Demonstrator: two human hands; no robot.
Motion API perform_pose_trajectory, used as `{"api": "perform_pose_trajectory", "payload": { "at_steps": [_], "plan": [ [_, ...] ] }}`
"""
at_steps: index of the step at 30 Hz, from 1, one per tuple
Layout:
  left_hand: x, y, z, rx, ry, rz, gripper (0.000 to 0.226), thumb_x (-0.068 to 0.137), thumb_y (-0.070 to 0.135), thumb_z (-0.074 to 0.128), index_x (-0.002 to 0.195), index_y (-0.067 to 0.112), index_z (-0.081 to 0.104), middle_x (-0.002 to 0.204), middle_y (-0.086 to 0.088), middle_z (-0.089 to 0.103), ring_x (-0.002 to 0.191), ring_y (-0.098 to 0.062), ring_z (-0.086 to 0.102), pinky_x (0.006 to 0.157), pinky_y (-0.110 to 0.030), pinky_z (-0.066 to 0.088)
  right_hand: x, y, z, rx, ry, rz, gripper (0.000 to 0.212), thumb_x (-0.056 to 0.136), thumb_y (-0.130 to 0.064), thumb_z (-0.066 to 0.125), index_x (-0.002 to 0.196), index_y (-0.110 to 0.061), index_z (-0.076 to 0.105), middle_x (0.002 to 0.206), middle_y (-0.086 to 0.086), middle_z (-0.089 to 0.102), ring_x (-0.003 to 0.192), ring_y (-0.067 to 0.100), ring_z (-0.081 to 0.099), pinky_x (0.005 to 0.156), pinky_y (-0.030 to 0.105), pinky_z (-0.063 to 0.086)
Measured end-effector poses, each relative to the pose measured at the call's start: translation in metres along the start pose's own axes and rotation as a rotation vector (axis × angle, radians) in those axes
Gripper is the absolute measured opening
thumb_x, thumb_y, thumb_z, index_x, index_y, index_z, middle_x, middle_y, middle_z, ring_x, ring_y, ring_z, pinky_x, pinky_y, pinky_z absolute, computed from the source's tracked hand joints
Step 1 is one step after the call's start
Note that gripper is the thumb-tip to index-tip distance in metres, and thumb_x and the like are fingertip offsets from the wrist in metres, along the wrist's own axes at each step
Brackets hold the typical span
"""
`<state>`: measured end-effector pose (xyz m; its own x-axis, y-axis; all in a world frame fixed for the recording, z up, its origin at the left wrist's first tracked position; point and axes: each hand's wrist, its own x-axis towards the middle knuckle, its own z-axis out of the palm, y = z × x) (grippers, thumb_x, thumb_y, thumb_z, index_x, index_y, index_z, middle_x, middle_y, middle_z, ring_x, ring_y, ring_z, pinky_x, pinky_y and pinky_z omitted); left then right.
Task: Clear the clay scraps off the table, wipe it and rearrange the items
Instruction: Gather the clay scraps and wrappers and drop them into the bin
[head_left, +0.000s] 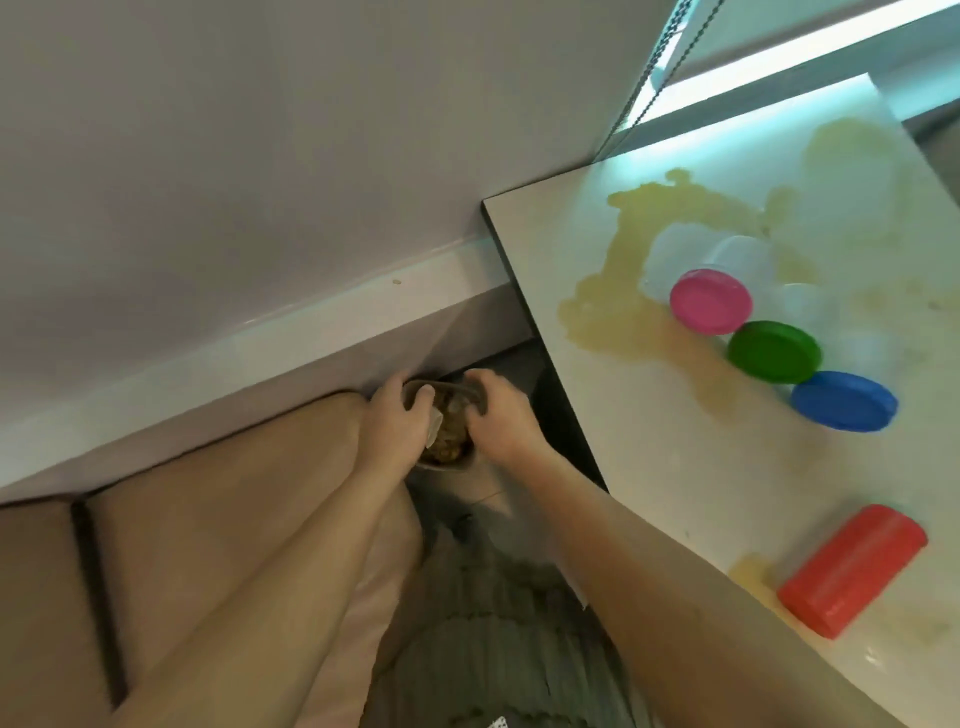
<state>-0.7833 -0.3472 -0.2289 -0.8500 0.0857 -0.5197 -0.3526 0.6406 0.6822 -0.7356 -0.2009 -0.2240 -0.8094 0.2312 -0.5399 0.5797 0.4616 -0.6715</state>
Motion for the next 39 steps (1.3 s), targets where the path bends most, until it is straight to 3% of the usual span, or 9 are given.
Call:
{"api": "perform_pose_trajectory", "payload": {
  "at_steps": [4,10,18,27,32,39],
  "plan": [
    [-0.051,0.043,-0.007,0.016,-0.062,0.074,0.048,0.103,0.046,0.052,0.15,0.041,0.043,0.15,0.004,0.051,0.136,-0.02,0.051,0.109,-0.043,0.049,-0.066,-0.021,-0.057,0.032,0.122,-0.06,0.045,0.099,-0.012,0.056,0.143,-0.019,0.052,0.141,0.002,0.057,0.13,0.017,0.052,0.104,0.02,0.036],
    [-0.129,0.092,0.019,0.153,-0.145,0.334,0.047,0.103,0.041,0.055,0.149,0.037,0.048,0.155,0.003,0.047,0.143,-0.017,0.044,0.116,-0.048,0.04,-0.159,0.007,-0.115,0.154,0.383,-0.076,0.041,0.097,-0.012,0.054,0.136,-0.022,0.058,0.139,-0.002,0.059,0.128,0.014,0.054,0.11,0.039,0.047],
    [-0.22,0.12,0.092,0.246,-0.443,0.594,0.049,0.102,0.04,0.058,0.149,0.037,0.046,0.155,0.006,0.042,0.141,-0.013,0.044,0.116,-0.044,0.043,-0.273,0.085,-0.16,0.322,0.72,0.091,0.037,0.099,-0.006,0.052,0.13,-0.023,0.062,0.134,-0.007,0.06,0.122,0.007,0.054,0.107,0.029,0.047],
    [-0.347,0.112,0.173,0.415,-0.639,0.793,0.048,0.102,0.036,0.059,0.148,0.034,0.047,0.149,0.006,0.044,0.131,-0.014,0.05,0.112,-0.04,0.045,-0.437,0.193,-0.147,0.433,0.918,0.261,0.036,0.098,-0.006,0.054,0.124,-0.029,0.062,0.13,-0.009,0.057,0.12,0.007,0.053,0.102,0.027,0.049],
    [-0.425,0.094,0.226,0.404,-0.645,0.787,0.049,0.101,0.034,0.061,0.148,0.037,0.047,0.15,0.006,0.043,0.13,-0.012,0.052,0.102,-0.026,0.042,-0.507,0.26,-0.145,0.435,0.895,0.309,0.038,0.096,-0.007,0.054,0.129,-0.026,0.06,0.129,-0.007,0.052,0.119,0.013,0.052,0.102,0.033,0.049],
    [-0.515,0.041,0.27,0.427,-0.608,0.579,0.048,0.101,0.034,0.061,0.147,0.033,0.048,0.149,-0.001,0.047,0.127,-0.016,0.056,0.095,-0.024,0.041,-0.544,0.333,-0.117,0.157,0.476,0.413,0.058,0.095,-0.002,0.053,0.149,-0.019,0.043,0.148,0.008,0.036,0.129,0.03,0.049,0.105,0.034,0.044]
  ]
}}
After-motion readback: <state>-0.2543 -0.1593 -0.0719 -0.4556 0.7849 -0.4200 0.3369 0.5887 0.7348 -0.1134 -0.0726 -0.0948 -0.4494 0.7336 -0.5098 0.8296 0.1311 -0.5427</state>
